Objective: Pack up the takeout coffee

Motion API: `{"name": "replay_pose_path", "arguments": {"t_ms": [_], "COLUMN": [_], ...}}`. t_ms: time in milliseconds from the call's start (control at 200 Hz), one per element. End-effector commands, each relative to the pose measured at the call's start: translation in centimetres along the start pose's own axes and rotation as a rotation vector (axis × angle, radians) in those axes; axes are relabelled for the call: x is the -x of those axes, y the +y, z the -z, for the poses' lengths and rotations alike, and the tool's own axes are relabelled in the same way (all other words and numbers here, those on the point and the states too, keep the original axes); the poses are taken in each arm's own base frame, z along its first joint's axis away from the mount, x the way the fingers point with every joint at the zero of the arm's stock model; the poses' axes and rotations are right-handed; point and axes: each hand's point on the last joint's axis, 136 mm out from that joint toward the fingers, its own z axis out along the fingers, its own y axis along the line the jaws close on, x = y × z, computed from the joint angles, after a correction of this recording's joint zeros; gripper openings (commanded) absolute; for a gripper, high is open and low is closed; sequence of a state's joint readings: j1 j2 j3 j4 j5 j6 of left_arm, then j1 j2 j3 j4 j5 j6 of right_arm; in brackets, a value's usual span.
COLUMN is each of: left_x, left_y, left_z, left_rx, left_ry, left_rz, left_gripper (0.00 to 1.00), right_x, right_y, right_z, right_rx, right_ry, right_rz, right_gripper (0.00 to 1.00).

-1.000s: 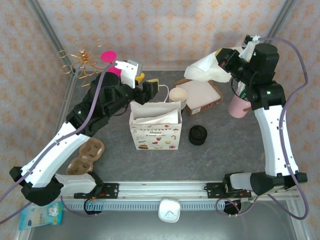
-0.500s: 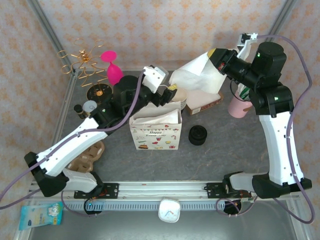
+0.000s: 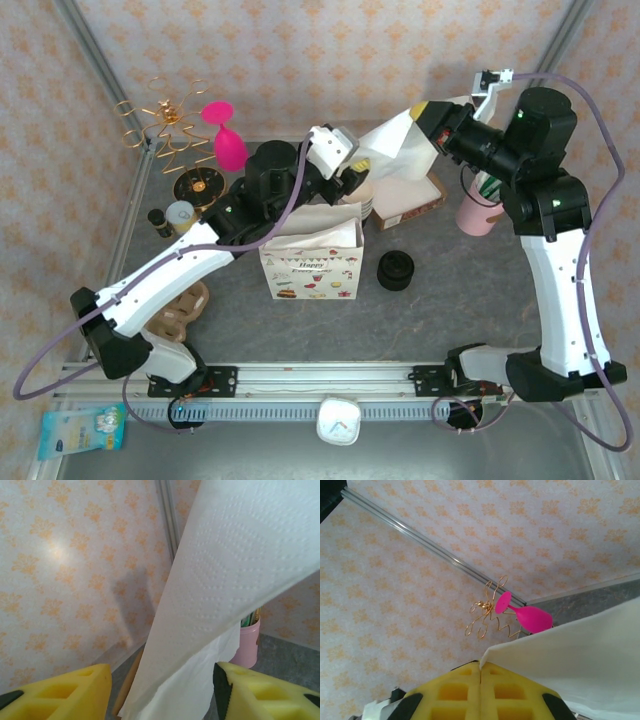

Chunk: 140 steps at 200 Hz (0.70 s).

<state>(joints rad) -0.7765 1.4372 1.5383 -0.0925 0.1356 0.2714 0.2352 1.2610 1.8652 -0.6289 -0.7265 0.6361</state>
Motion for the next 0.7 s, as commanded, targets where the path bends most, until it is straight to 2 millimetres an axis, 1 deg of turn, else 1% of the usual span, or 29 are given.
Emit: {"name": "replay_pose_path", "arguments": {"t_ms": [0, 125, 160, 210, 350, 465, 495, 545, 601, 656, 696], "left_x": [2.0, 1.5, 1.3, 1.3, 1.4, 1.0, 0.9, 0.8, 0.5, 0.3, 0.1], "left_y": [0.1, -0.4, -0.5, -0.6, -0.8, -1.1, -1.1, -1.1, -1.3, -1.6, -1.9], "left_z": [0.1, -0.1, -0.1, 0.0, 0.3, 0.5, 0.6, 0.8, 1.0, 1.3, 1.4], "left_rx": [-0.026, -0.053, -0.058, -0.062, -0.074, -0.094, -0.094, -0.095, -0.102, -0.119, -0.134], "left_ry": [-0.08, -0.075, -0.075, -0.08, -0.085, -0.063, -0.057, -0.045, -0.036, -0.019, -0.001], "left_rz": [0.006, 0.017, 0.02, 0.024, 0.043, 0.078, 0.092, 0.121, 0.16, 0.204, 0.241], "left_gripper": [0.51, 0.34, 0.27, 0.21, 0.09, 0.07, 0.06, 0.06, 0.05, 0.05, 0.05], "right_x": [0.1, 0.3, 0.3, 0.2, 0.5, 0.9, 1.1, 1.3, 1.3, 1.3, 1.3], "right_y": [2.3, 2.3, 2.3, 2.2, 2.1, 2.1, 2.1, 2.0, 1.7, 1.7, 1.5], "right_z": [1.3, 1.4, 1.4, 1.2, 1.1, 1.0, 0.9, 0.9, 0.7, 0.4, 0.1], "right_rx": [0.063, 0.061, 0.062, 0.059, 0.056, 0.057, 0.056, 0.052, 0.054, 0.069, 0.069], "right_ry": [-0.012, -0.02, -0.018, -0.014, -0.026, -0.043, -0.05, -0.06, -0.065, -0.069, -0.074], "right_rz": [0.023, 0.02, 0.017, 0.011, -0.012, -0.038, -0.046, -0.062, -0.087, -0.113, -0.128], "right_gripper": [0.0, 0.0, 0.0, 0.0, 0.0, 0.0, 0.05, 0.1, 0.26, 0.3, 0.36]}}
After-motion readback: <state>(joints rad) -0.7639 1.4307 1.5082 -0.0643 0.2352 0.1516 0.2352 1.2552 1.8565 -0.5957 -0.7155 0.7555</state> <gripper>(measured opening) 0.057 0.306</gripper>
